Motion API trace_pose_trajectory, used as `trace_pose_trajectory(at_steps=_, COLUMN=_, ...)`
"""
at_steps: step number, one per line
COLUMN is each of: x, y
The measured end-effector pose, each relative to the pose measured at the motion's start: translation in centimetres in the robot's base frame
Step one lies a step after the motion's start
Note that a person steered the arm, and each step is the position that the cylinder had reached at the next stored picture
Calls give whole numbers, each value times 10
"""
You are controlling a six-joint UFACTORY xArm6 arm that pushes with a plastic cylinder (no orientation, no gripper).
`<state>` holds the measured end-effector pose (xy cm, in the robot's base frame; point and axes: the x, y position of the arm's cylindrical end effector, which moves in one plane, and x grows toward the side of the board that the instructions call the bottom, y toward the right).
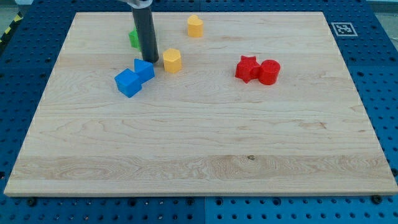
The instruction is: Push the yellow hexagon towards the yellow heart
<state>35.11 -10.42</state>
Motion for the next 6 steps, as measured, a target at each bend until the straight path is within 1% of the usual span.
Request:
trace_pose_trajectory(at_steps=3, x=10, y=41)
trace_pose_trajectory(at_steps=4, x=30, y=50)
trace_pose_trajectory(at_steps=6, x=37, y=78)
